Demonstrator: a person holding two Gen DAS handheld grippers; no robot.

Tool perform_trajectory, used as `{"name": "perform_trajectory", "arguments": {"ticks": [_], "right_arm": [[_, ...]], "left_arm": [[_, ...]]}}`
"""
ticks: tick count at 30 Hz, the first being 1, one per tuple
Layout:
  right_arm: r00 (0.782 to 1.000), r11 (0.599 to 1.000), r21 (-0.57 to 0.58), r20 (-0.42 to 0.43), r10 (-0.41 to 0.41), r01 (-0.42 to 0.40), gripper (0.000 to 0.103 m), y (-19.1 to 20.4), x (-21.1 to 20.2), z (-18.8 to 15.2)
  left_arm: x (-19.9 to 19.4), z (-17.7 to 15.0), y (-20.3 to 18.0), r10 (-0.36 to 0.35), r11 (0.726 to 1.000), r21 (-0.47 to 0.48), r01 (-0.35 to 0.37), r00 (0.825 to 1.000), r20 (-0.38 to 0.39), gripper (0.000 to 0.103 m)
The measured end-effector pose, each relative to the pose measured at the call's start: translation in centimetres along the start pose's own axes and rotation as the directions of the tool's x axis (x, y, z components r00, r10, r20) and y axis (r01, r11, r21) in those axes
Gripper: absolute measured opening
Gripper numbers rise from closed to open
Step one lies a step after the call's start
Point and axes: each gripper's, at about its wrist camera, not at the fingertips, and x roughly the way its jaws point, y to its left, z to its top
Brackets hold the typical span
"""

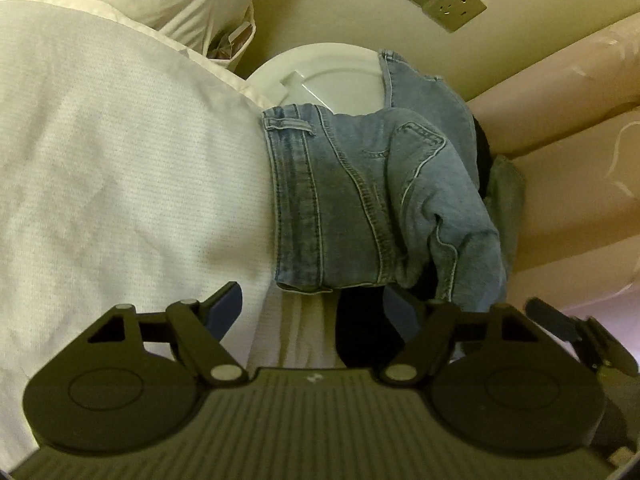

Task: Fold clothes
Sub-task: 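Grasp the light-blue jeans in the bin with the left gripper while the right gripper grasps another part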

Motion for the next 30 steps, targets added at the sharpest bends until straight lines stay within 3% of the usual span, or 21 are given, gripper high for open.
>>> {"name": "perform_trajectory", "arguments": {"ticks": [1, 3, 4, 6, 7, 8, 11, 13, 16, 22, 24, 26, 30], "right_arm": [[1.000, 1.000, -0.025, 0.006, -0.004, 0.004, 0.095, 0.5, 0.6, 0.0], [1.000, 0.997, -0.078, 0.004, -0.017, 0.017, 0.085, 1.1, 1.9, -0.1], [1.000, 0.993, -0.111, 0.003, -0.027, 0.027, 0.063, 1.4, 2.6, -0.2], [0.999, 0.989, -0.141, -0.001, -0.048, 0.047, 0.035, 1.3, 3.2, -0.3], [0.999, 0.992, -0.116, 0.008, -0.050, 0.051, 0.023, 0.5, 3.1, -0.2], [0.999, 0.997, -0.064, 0.022, -0.044, 0.045, 0.021, -0.7, 2.7, 0.0], [0.997, 0.992, 0.114, 0.059, -0.058, 0.051, 0.017, -5.1, 1.4, 0.8], [0.994, 0.981, 0.174, 0.057, -0.093, 0.082, 0.017, -7.3, 0.9, 1.0], [0.997, 0.971, 0.232, 0.032, -0.074, 0.065, 0.017, -9.3, 1.0, 0.6], [0.997, 0.975, 0.209, 0.015, -0.076, 0.071, 0.022, -8.5, 1.0, -0.4], [0.997, 0.976, 0.202, 0.012, -0.079, 0.075, 0.030, -8.4, 1.0, -0.6], [0.996, 0.974, 0.209, 0.007, -0.089, 0.085, 0.047, -8.8, 1.1, -0.5], [0.997, 0.970, 0.233, 0.012, -0.080, 0.075, 0.052, -9.5, 1.2, -0.6]], "left_arm": [[0.2, 0.2, 0.0, 0.000, 1.000, -0.004, 0.000, 1.000, -0.004, 0.074], [0.6, 0.4, 0.1, -0.005, 1.000, -0.005, 0.005, 1.000, -0.012, 0.074], [0.8, 0.4, 0.1, -0.009, 1.000, -0.005, 0.009, 1.000, -0.016, 0.074], [1.2, 0.5, 0.1, -0.009, 1.000, 0.004, 0.009, 1.000, -0.028, 0.074], [1.4, 0.5, 0.0, -0.012, 1.000, 0.010, 0.012, 0.999, -0.032, 0.074], [1.5, 0.4, -0.1, -0.020, 1.000, 0.015, 0.021, 0.999, -0.036, 0.074], [2.4, 0.0, -0.5, -0.056, 0.998, 0.001, 0.056, 0.997, -0.053, 0.076], [3.4, -0.3, -0.3, -0.094, 0.994, -0.058, 0.090, 0.994, -0.061, 0.077], [4.8, -0.8, 0.1, -0.153, 0.976, -0.163, 0.142, 0.986, -0.059, 0.079], [6.4, -1.3, 1.9, -0.218, 0.891, -0.403, 0.211, 0.976, 0.028, 0.086], [7.0, -1.5, 2.5, -0.216, 0.859, -0.464, 0.218, 0.975, 0.057, 0.088], [7.8, -1.6, 3.0, -0.202, 0.827, -0.521, 0.213, 0.976, 0.078, 0.089], [9.4, -1.8, 3.5, -0.181, 0.787, -0.585, 0.199, 0.979, 0.089, 0.093]]}}
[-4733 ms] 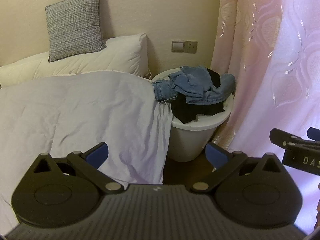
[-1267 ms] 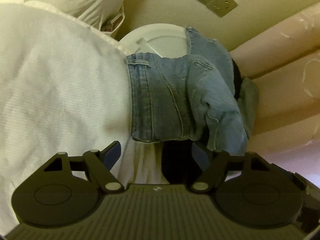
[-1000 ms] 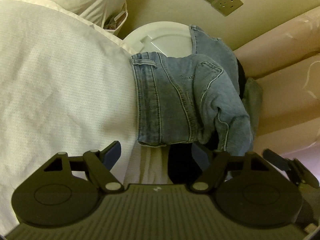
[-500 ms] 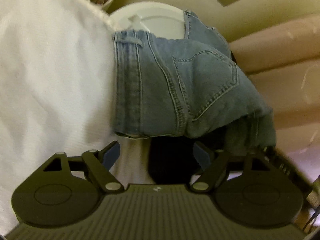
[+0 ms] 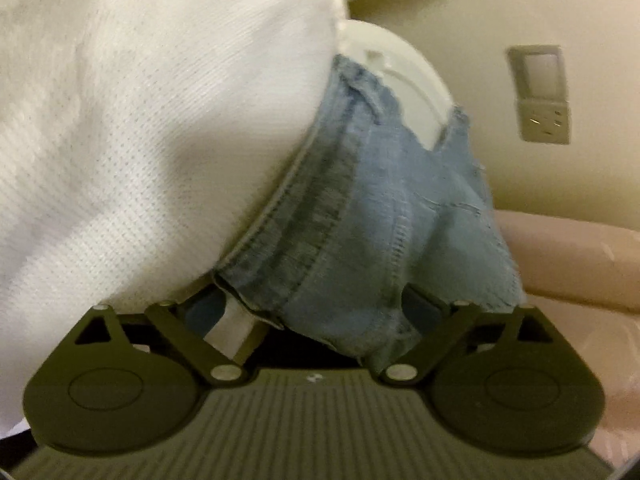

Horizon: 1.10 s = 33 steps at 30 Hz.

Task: Fold clothes
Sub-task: 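Grasp the light-blue jeans in the bin with the left gripper while the right gripper grasps another part, then lift the jeans out of the bin with both grippers and carry them to the bed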

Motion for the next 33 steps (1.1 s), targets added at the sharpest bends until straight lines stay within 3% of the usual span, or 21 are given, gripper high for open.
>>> {"name": "perform_trajectory", "arguments": {"ticks": [3, 5, 11, 15, 20, 23, 25, 29, 33], "right_arm": [[1.000, 0.999, -0.037, 0.010, 0.017, -0.017, 0.051, 0.4, 0.3, -0.2], [1.000, 0.996, -0.088, 0.014, 0.025, -0.024, 0.020, 0.9, 0.3, -0.2], [0.996, 0.992, -0.126, 0.091, 0.005, 0.006, 0.009, 1.3, -1.9, 0.1], [0.981, 0.991, -0.134, 0.193, -0.004, 0.030, 0.007, 0.5, -4.7, 1.3], [0.942, 0.991, -0.132, 0.335, 0.033, 0.012, 0.007, -0.3, -9.2, 2.6], [0.905, 0.987, -0.159, 0.415, 0.096, -0.032, 0.007, -0.5, -12.4, 3.1], [0.873, 0.981, -0.184, 0.465, 0.144, -0.064, 0.007, -0.5, -14.6, 3.4], [0.800, 0.958, -0.250, 0.542, 0.257, -0.139, 0.007, -0.6, -19.4, 3.3], [0.710, 0.917, -0.348, 0.595, 0.377, -0.195, 0.006, 0.1, -24.6, 2.4]], "left_arm": [[1.1, 0.0, -0.3, 0.007, 1.000, -0.020, -0.007, 1.000, -0.001, 0.078], [0.8, -0.1, -1.1, 0.016, 1.000, 0.012, -0.016, 1.000, 0.012, 0.067], [-2.4, -1.3, -3.4, 0.036, 0.988, 0.149, -0.048, 0.996, 0.080, 0.051], [-5.8, -2.9, -6.7, 0.033, 0.953, 0.293, -0.080, 0.986, 0.162, 0.049], [-11.9, -5.7, -9.8, -0.011, 0.909, 0.399, -0.121, 0.950, 0.312, 0.047], [-16.5, -7.9, -10.5, -0.046, 0.901, 0.409, -0.144, 0.906, 0.420, 0.046], [-20.2, -9.7, -10.4, -0.080, 0.903, 0.401, -0.152, 0.858, 0.507, 0.046], [-27.8, -14.4, -10.0, -0.133, 0.916, 0.365, -0.168, 0.730, 0.670, 0.046], [-34.4, -19.6, -8.6, -0.160, 0.923, 0.340, -0.183, 0.619, 0.769, 0.045]]}}
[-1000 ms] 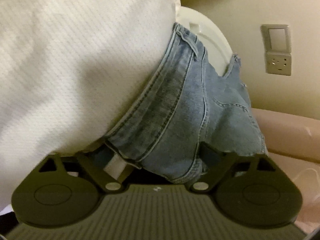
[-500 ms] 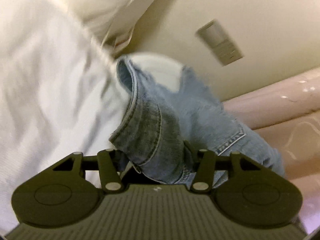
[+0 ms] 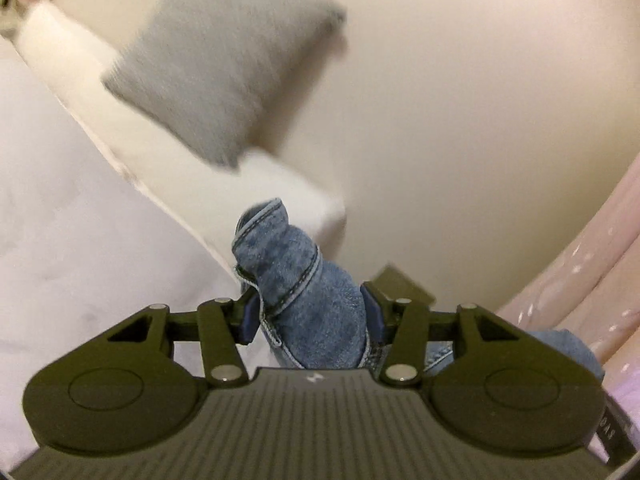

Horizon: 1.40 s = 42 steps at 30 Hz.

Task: Fold clothes
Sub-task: 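Lift the jeans out of the bin with both grippers and carry them to the bed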

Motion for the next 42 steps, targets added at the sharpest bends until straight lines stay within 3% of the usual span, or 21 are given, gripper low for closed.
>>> {"name": "perform_trajectory", "arguments": {"ticks": [4, 8, 10, 13, 14, 17, 20, 22, 24, 26, 27, 28, 29, 30, 32, 34, 35, 36, 38, 41, 42], "right_arm": [[0.988, 0.992, -0.057, 0.102, 0.115, -0.110, 0.006, 2.8, -3.4, 3.0], [0.950, 0.963, -0.110, 0.171, 0.262, -0.246, 0.007, 7.9, -5.8, 6.6], [0.909, 0.928, -0.157, 0.201, 0.365, -0.338, 0.007, 11.9, -7.4, 8.5], [0.817, 0.849, -0.233, 0.241, 0.524, -0.475, 0.007, 18.8, -10.2, 11.2], [0.778, 0.814, -0.251, 0.249, 0.577, -0.524, 0.007, 21.4, -11.5, 11.8], [0.640, 0.686, -0.269, 0.248, 0.727, -0.676, 0.007, 28.9, -15.3, 13.4], [0.480, 0.530, -0.231, 0.240, 0.844, -0.816, 0.007, 36.0, -19.1, 14.0], [0.378, 0.419, -0.164, 0.230, 0.897, -0.893, 0.007, 40.0, -21.4, 14.4], [0.291, 0.314, -0.073, 0.227, 0.929, -0.946, 0.007, 43.2, -23.1, 14.0], [0.240, 0.242, 0.013, 0.196, 0.951, -0.970, 0.007, 45.9, -23.2, 13.1], [0.229, 0.225, 0.042, 0.160, 0.960, -0.973, 0.007, 47.2, -22.9, 12.2], [0.232, 0.227, 0.062, 0.102, 0.967, -0.972, 0.008, 48.3, -22.4, 10.9], [0.233, 0.229, 0.082, 0.045, 0.971, -0.970, 0.009, 49.5, -21.8, 9.6], [0.238, 0.239, 0.097, -0.022, 0.971, -0.966, 0.009, 50.6, -21.2, 8.2], [0.283, 0.308, 0.094, -0.216, 0.935, -0.947, 0.014, 52.6, -18.8, 4.2], [0.340, 0.388, 0.036, -0.411, 0.846, -0.921, 0.021, 53.7, -16.7, -0.5], [0.374, 0.427, -0.003, -0.485, 0.790, -0.904, 0.024, 53.5, -15.9, -3.0], [0.393, 0.450, -0.034, -0.549, 0.738, -0.892, 0.027, 53.0, -15.0, -5.2], [0.418, 0.484, -0.093, -0.659, 0.625, -0.870, 0.027, 51.9, -13.3, -9.5], [0.374, 0.460, -0.103, -0.747, 0.550, -0.882, 0.031, 51.3, -12.4, -12.3], [0.354, 0.431, -0.111, -0.766, 0.537, -0.895, 0.041, 51.2, -11.9, -12.8]], "left_arm": [[-7.6, 0.8, 1.1, 0.032, 0.999, -0.018, -0.031, 0.994, 0.108, 0.045], [-15.3, 1.3, 4.6, 0.098, 0.993, -0.078, -0.083, 0.974, 0.203, 0.045], [-19.9, 1.8, 7.3, 0.143, 0.985, -0.132, -0.111, 0.954, 0.263, 0.045], [-29.1, 2.6, 12.2, 0.240, 0.962, -0.212, -0.170, 0.897, 0.372, 0.045], [-32.1, 2.7, 13.5, 0.284, 0.951, -0.234, -0.201, 0.868, 0.407, 0.045], [-42.1, 2.9, 16.6, 0.434, 0.899, -0.289, -0.328, 0.754, 0.493, 0.045], [-52.2, 3.9, 18.7, 0.564, 0.825, -0.334, -0.456, 0.628, 0.536, 0.045], [-58.5, 4.6, 19.4, 0.637, 0.762, -0.352, -0.544, 0.532, 0.557, 0.045], [-62.7, 5.2, 19.3, 0.681, 0.705, -0.351, -0.616, 0.448, 0.580, 0.046], [-65.2, 5.7, 19.6, 0.720, 0.651, -0.363, -0.667, 0.391, 0.573, 0.047], [-66.0, 5.9, 20.1, 0.739, 0.632, -0.374, -0.679, 0.383, 0.555, 0.047], [-66.1, 6.0, 20.8, 0.754, 0.622, -0.384, -0.683, 0.389, 0.529, 0.048], [-66.0, 5.8, 21.7, 0.768, 0.617, -0.397, -0.680, 0.408, 0.494, 0.052], [-65.6, 5.4, 22.8, 0.771, 0.624, -0.407, -0.667, 0.442, 0.458, 0.053], [-64.1, 3.6, 25.5, 0.760, 0.650, -0.436, -0.623, 0.535, 0.368, 0.059], [-60.9, 0.7, 28.4, 0.740, 0.653, -0.482, -0.585, 0.627, 0.241, 0.059], [-59.0, -1.1, 29.9, 0.729, 0.643, -0.503, -0.577, 0.663, 0.171, 0.059], [-57.5, -2.8, 30.8, 0.725, 0.626, -0.519, -0.582, 0.680, 0.112, 0.059], [-55.0, -6.6, 32.3, 0.731, 0.567, -0.552, -0.612, 0.683, -0.006, 0.058], [-51.2, -11.8, 33.2, 0.723, 0.465, -0.625, -0.627, 0.676, -0.142, 0.058], [-50.3, -13.7, 33.1, 0.723, 0.429, -0.644, -0.634, 0.668, -0.176, 0.058]]}}
